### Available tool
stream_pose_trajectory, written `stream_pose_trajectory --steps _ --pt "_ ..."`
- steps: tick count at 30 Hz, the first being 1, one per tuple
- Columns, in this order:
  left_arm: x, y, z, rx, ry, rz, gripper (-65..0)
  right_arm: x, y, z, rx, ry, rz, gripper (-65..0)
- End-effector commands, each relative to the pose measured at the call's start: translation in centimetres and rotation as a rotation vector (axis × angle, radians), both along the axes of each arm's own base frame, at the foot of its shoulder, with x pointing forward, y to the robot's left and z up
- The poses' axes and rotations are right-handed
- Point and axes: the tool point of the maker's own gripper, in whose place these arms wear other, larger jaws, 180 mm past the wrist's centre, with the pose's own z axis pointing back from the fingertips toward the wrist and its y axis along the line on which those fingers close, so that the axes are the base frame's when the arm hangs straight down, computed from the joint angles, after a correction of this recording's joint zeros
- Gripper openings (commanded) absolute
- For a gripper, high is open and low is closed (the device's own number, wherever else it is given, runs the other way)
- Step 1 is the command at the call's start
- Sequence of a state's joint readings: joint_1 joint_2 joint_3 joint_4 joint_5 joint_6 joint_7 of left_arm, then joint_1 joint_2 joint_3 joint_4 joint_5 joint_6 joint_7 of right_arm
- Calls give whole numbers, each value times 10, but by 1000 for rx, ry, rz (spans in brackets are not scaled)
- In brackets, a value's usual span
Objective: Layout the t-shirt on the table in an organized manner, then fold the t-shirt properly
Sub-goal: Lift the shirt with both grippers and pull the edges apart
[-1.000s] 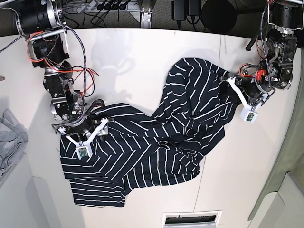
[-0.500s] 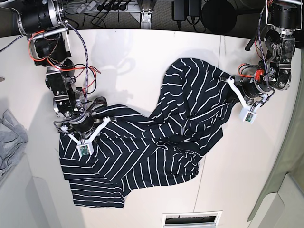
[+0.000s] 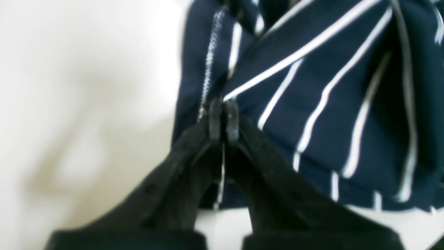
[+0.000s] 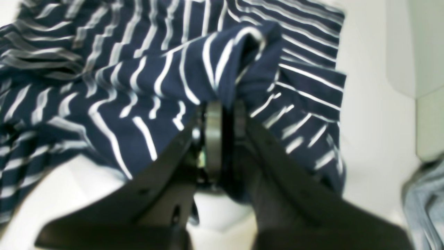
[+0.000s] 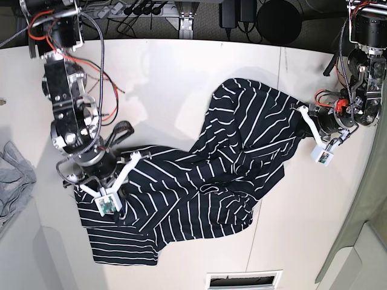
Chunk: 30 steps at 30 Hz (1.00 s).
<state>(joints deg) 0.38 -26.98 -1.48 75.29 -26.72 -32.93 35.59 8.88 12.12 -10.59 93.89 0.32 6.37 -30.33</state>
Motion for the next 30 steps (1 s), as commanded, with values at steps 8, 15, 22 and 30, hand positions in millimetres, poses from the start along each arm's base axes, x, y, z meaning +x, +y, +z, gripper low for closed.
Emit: stream_pose_trajectory --steps 8,15,22,30 --pt "-2 -21 16 -131 -25 -79 -650 -114 -28 -65 -90 203 38 -650" --pt "-1 -28 20 -187 -36 -72 -432 -175 -37 -114 -109 336 70 -307" --pt "-1 -28 20 -186 -36 -72 -415 -157 -20 -77 -67 223 89 -267" --pt "-1 -28 20 -186 -36 -72 -415 -149 30 -32 117 143 226 -267"
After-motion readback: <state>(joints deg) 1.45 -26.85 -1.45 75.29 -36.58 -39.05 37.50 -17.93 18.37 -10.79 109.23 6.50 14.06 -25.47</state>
